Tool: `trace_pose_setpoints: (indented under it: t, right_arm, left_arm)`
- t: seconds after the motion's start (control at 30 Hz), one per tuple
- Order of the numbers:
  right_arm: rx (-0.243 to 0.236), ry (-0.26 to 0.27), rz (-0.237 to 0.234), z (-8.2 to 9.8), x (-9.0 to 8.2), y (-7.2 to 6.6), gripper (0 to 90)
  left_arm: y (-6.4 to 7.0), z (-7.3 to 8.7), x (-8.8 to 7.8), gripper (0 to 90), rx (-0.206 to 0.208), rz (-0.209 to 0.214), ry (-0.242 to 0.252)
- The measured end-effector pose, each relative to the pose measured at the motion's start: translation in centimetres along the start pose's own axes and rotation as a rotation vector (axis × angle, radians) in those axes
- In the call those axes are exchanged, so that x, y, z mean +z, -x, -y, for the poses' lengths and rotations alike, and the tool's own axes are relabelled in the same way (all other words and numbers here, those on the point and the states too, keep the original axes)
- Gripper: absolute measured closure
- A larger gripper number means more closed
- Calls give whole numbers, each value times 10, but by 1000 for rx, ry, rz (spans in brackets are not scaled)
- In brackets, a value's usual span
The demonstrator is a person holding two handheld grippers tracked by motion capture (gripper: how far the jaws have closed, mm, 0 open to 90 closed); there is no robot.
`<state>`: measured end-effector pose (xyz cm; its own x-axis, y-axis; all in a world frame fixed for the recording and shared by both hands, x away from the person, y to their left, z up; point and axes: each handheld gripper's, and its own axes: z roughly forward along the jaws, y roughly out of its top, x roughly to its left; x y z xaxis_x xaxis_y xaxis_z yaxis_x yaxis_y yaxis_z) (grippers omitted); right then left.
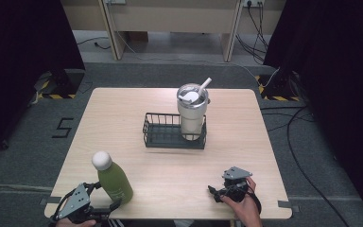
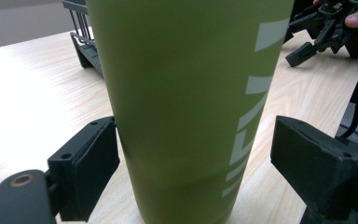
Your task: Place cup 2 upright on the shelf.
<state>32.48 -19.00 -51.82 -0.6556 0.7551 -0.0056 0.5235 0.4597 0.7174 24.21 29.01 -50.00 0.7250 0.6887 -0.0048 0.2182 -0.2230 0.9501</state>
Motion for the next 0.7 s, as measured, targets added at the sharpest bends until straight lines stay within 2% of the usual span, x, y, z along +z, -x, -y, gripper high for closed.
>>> trace_pose_setpoints:
  t: [0.7]
  right_arm:
    - [3,-1,1,0,0,0,117]
  left_arm:
    - [2,-4,15,153,1,-37,28]
